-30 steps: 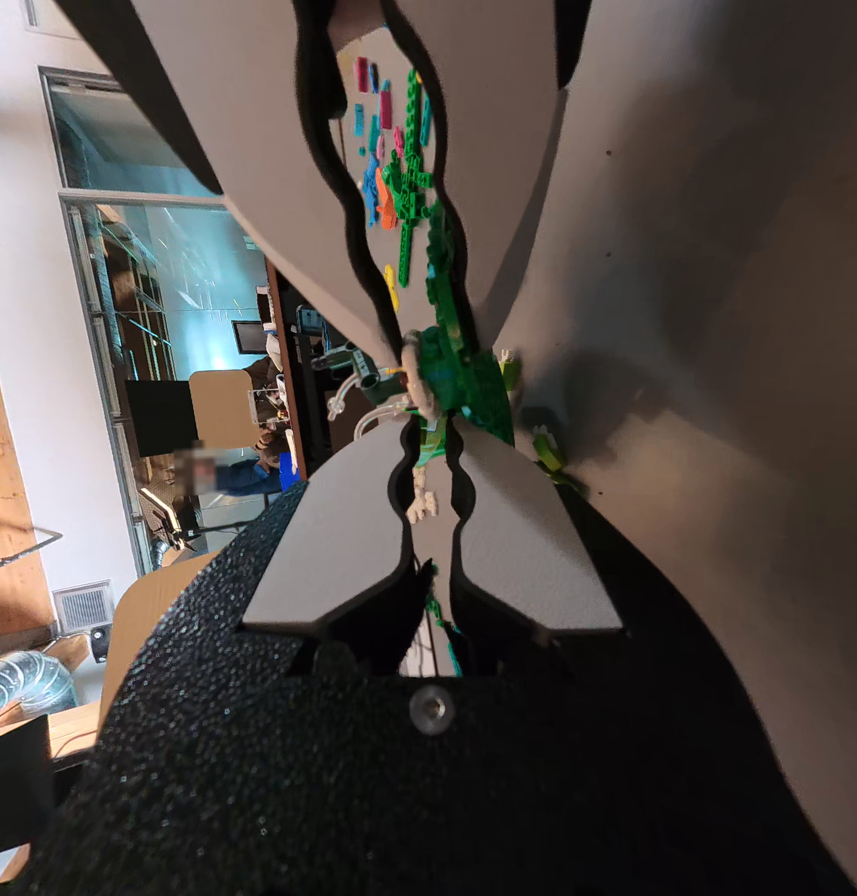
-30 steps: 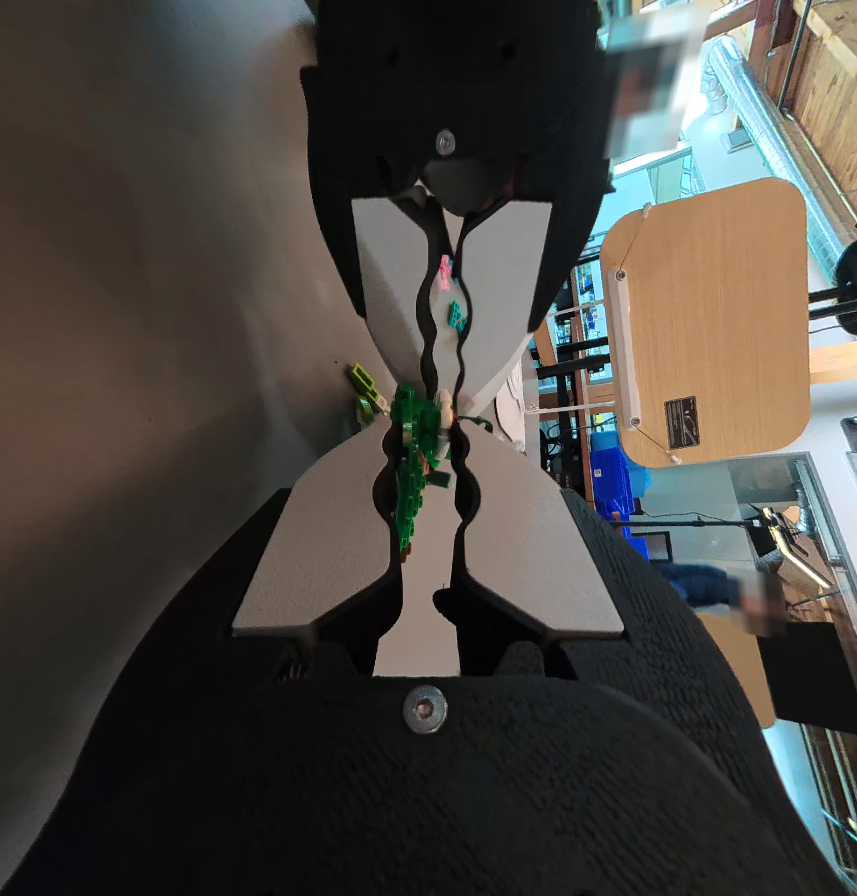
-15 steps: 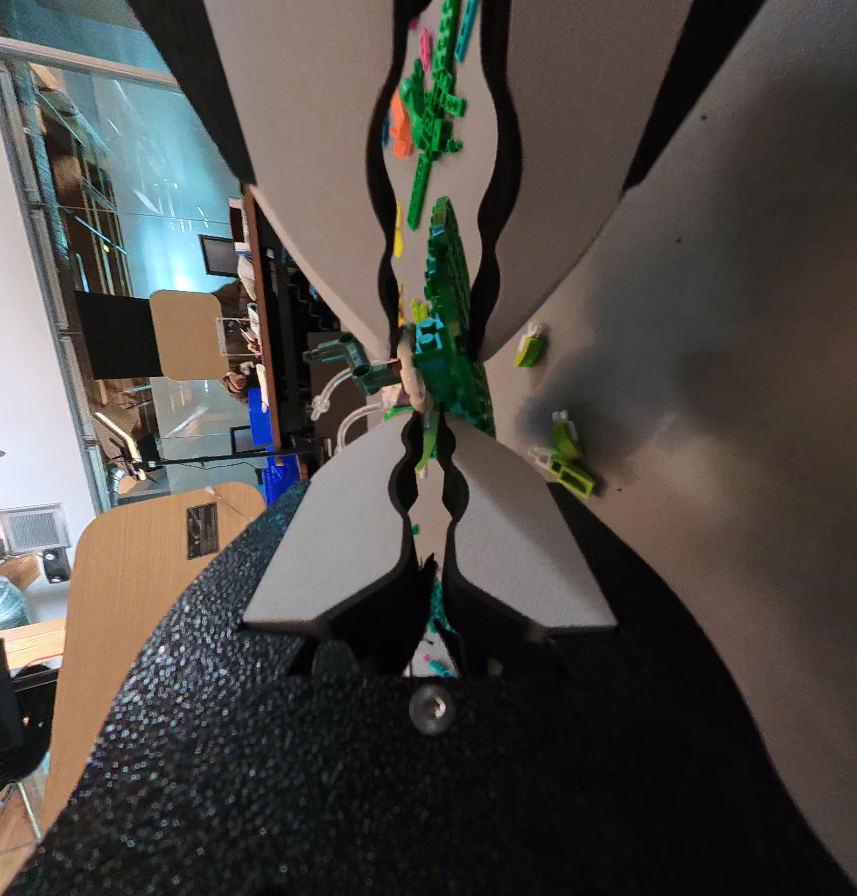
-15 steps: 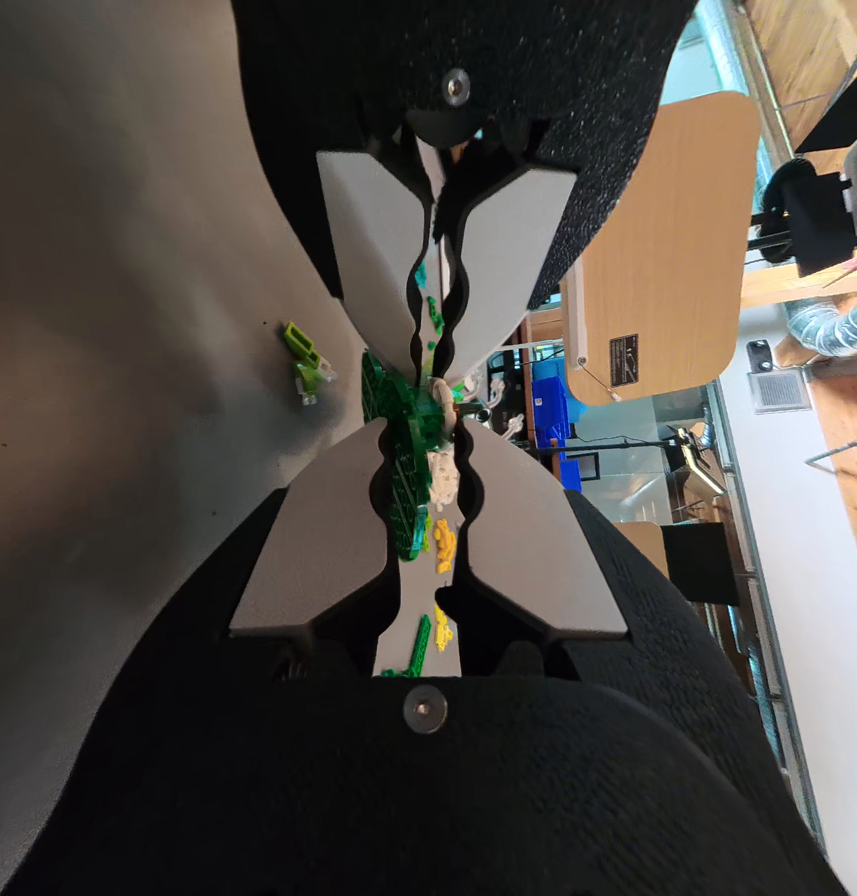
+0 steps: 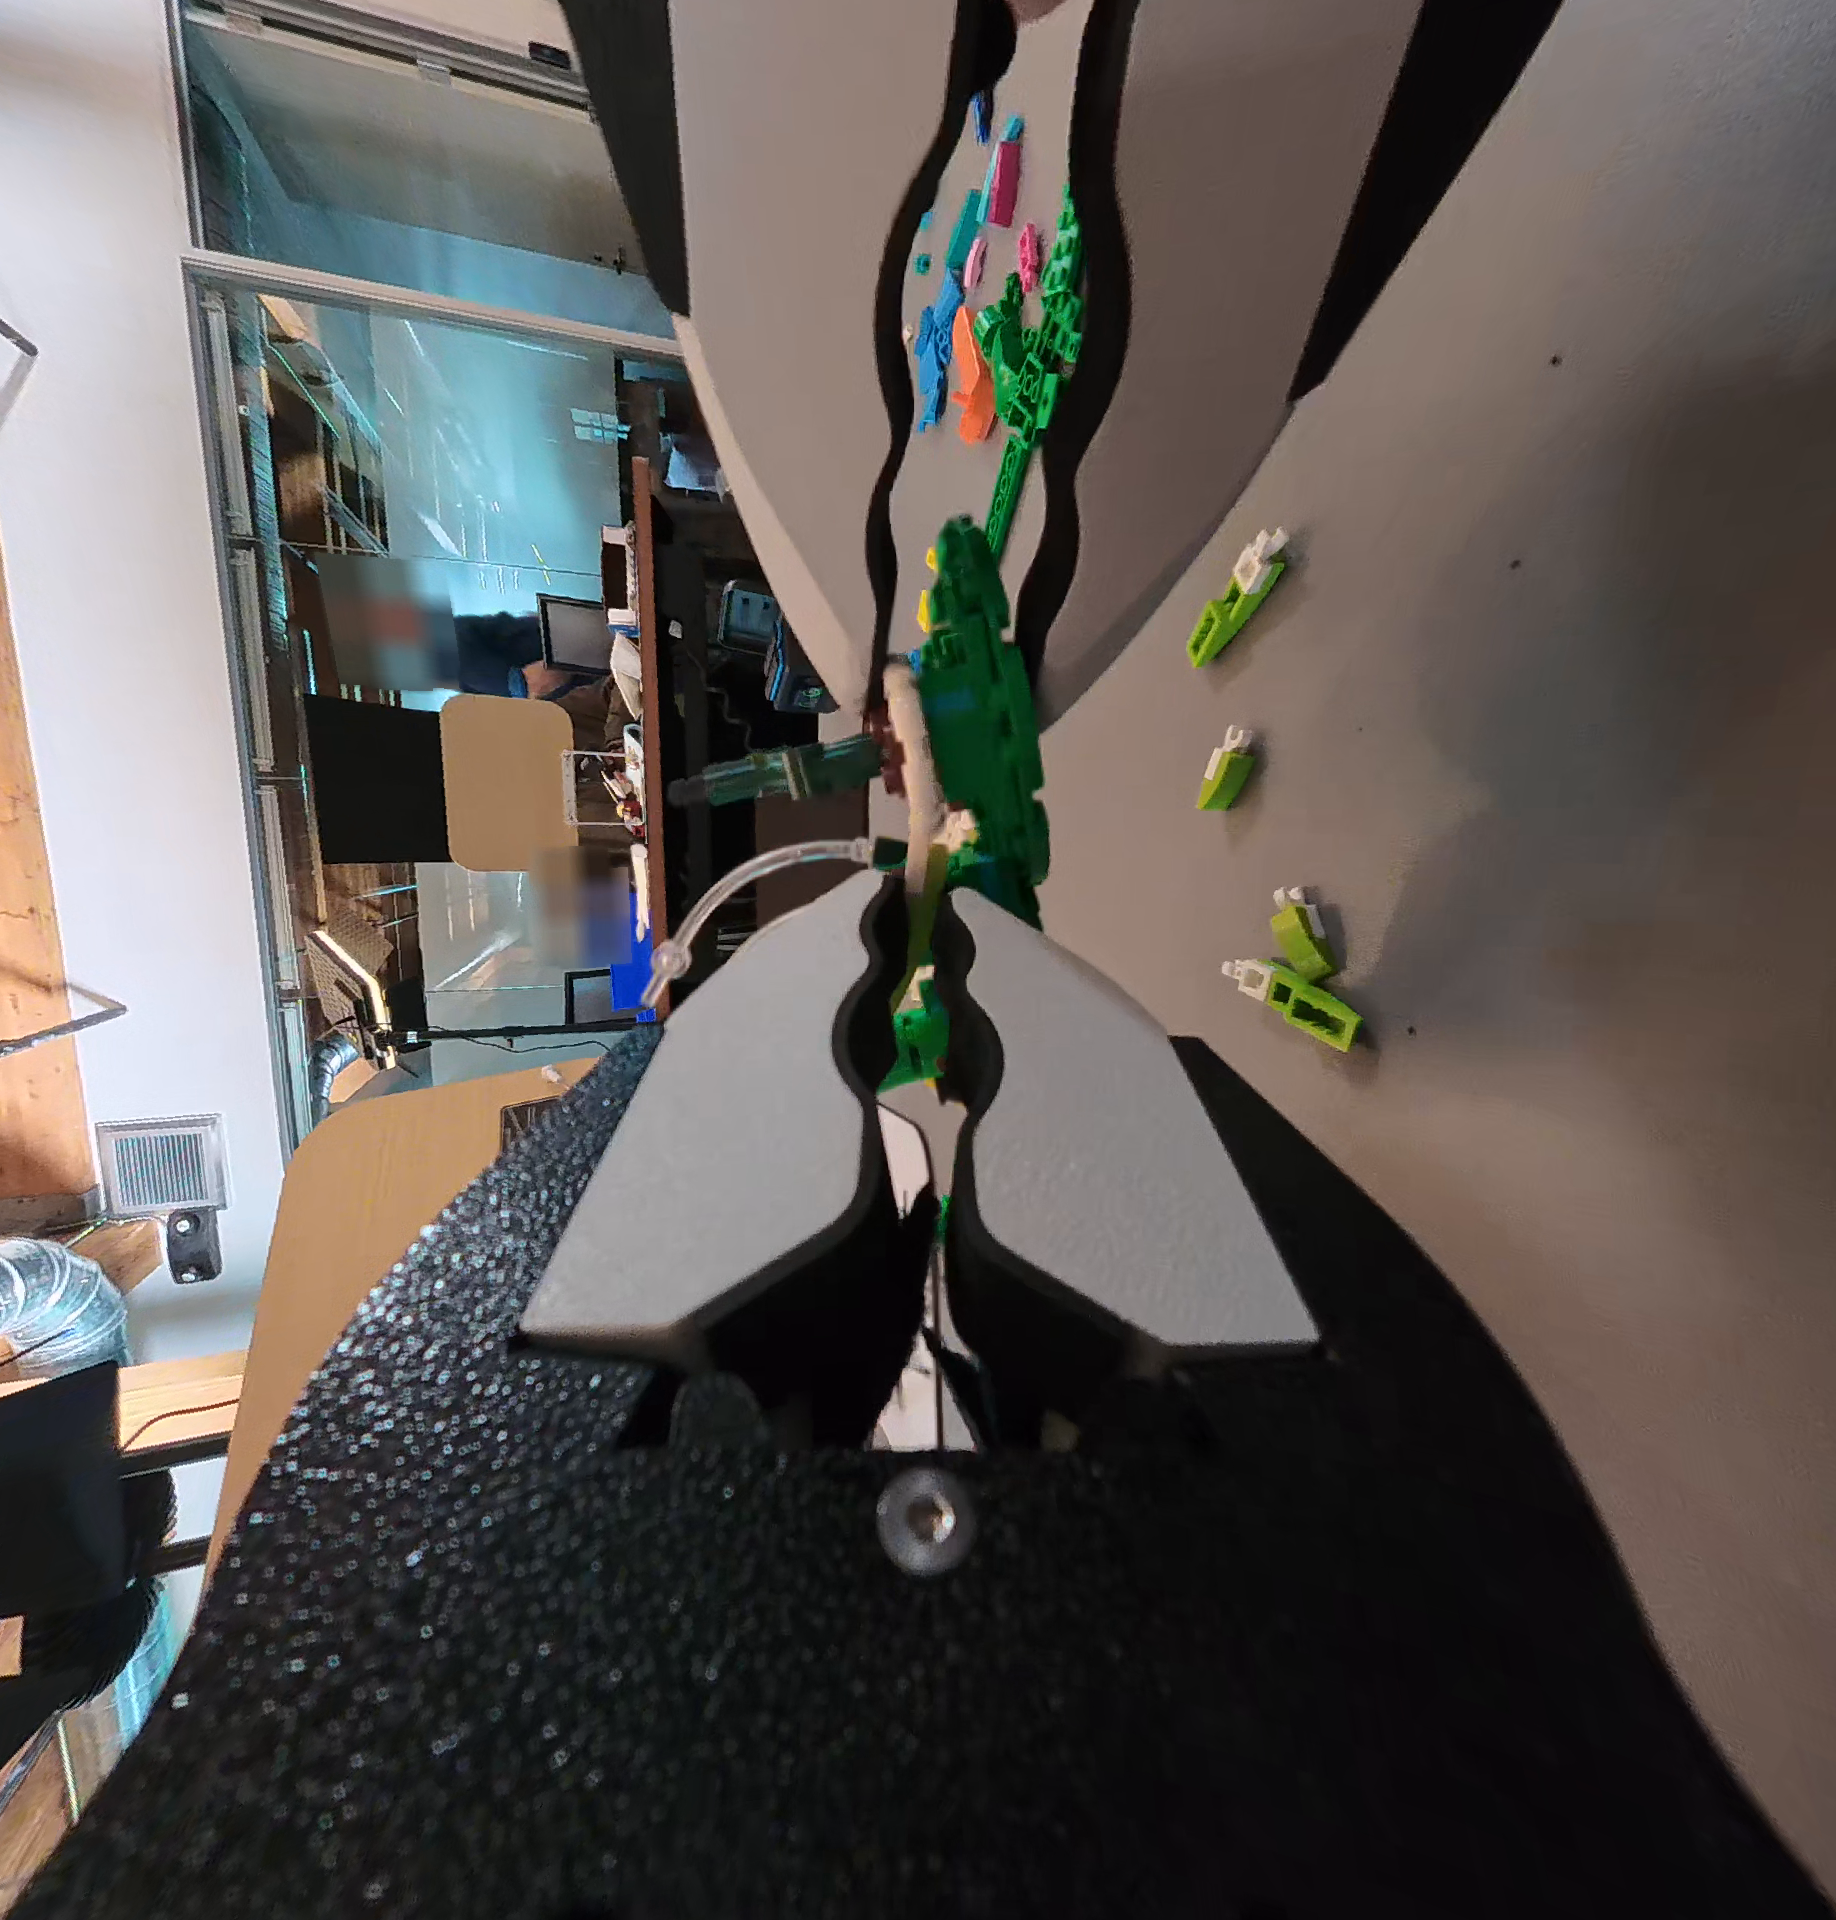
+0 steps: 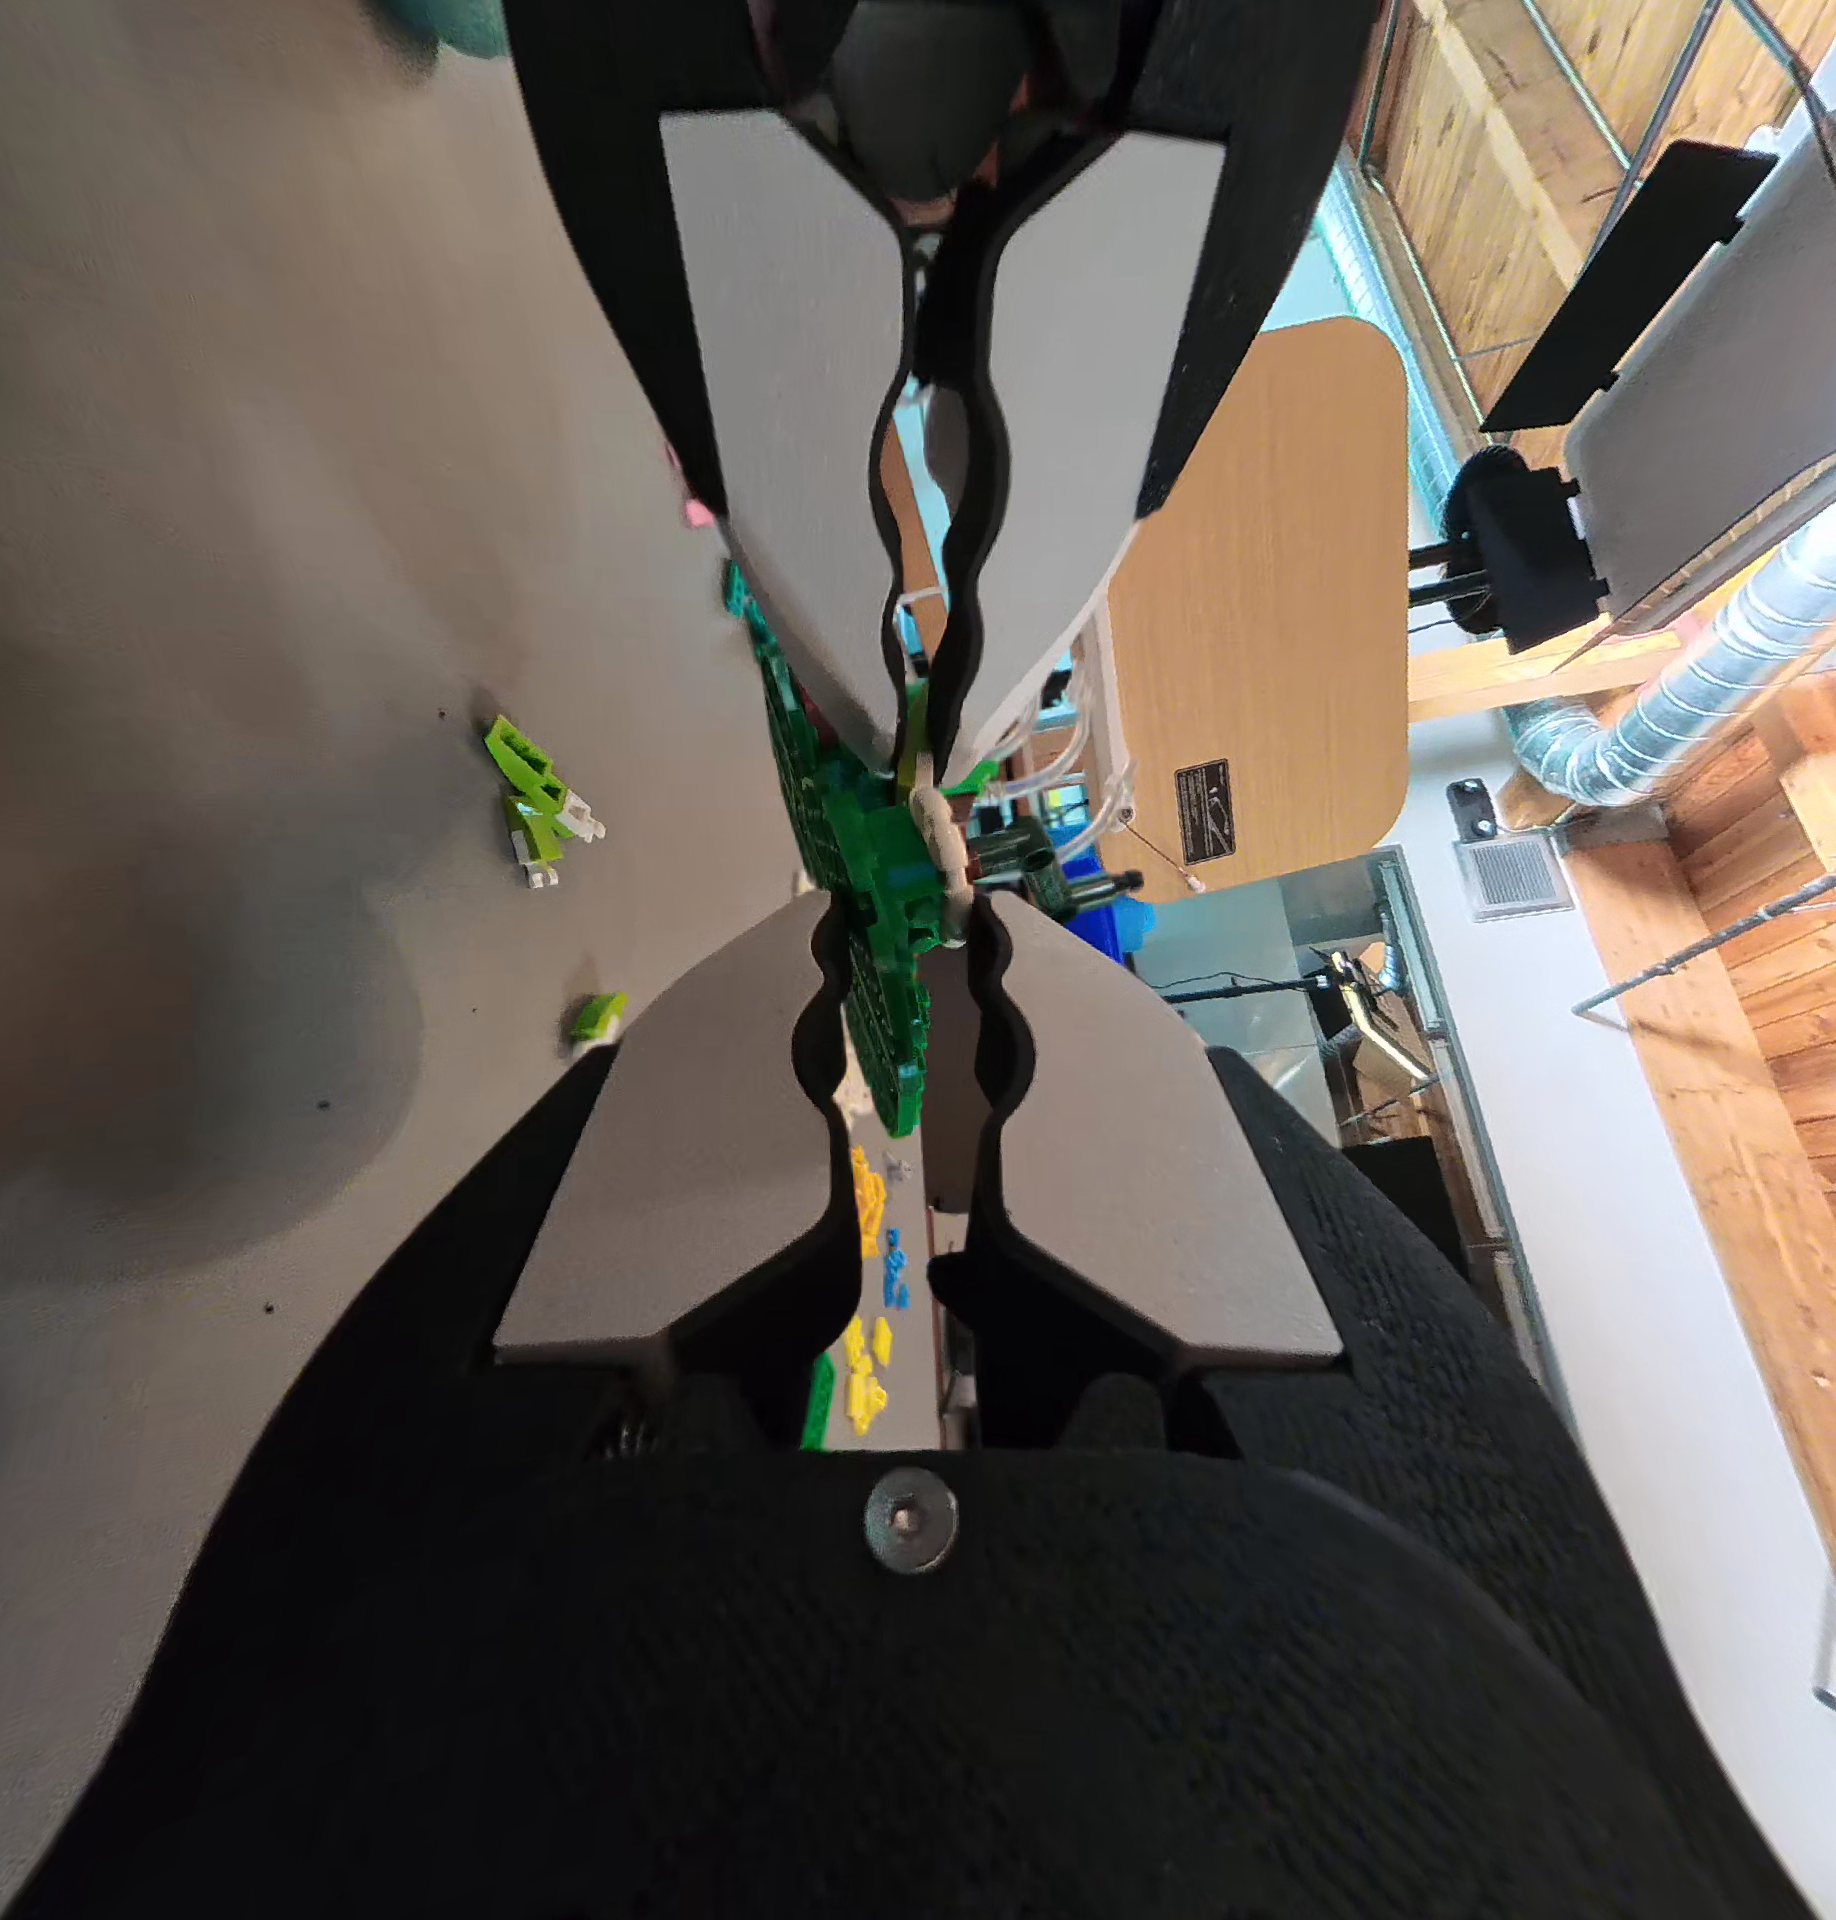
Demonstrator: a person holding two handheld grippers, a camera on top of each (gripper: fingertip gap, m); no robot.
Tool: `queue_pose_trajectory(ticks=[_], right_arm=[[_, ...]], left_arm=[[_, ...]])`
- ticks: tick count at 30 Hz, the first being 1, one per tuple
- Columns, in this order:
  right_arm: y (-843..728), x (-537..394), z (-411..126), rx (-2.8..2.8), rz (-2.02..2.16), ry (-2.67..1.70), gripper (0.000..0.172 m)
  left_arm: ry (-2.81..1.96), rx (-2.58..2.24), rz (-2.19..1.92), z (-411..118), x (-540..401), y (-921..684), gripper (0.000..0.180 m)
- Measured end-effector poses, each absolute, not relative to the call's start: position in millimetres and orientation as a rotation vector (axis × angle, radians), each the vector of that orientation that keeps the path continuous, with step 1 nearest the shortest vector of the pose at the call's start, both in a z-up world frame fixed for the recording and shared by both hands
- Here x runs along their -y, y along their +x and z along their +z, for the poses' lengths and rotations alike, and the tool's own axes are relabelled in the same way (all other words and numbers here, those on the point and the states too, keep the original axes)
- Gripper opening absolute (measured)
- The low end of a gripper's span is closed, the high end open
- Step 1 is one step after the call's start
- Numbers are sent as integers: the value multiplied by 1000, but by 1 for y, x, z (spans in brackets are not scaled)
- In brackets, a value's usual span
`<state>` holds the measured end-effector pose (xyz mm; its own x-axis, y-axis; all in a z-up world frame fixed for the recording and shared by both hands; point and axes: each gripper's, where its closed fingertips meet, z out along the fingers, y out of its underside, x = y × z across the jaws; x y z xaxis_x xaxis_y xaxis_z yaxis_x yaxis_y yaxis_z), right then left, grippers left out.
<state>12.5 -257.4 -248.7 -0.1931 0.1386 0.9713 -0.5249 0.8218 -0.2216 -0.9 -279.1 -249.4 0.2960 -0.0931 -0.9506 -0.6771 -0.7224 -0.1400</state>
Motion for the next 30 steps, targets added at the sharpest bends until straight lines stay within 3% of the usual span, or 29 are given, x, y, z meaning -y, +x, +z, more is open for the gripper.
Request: queue_pose_trajectory(ticks=[30], right_arm=[[-7, 232, -260, 1716, 598, 141, 25]], left_arm=[[-2136, -605, 1359, -263, 274, -4, 6]])
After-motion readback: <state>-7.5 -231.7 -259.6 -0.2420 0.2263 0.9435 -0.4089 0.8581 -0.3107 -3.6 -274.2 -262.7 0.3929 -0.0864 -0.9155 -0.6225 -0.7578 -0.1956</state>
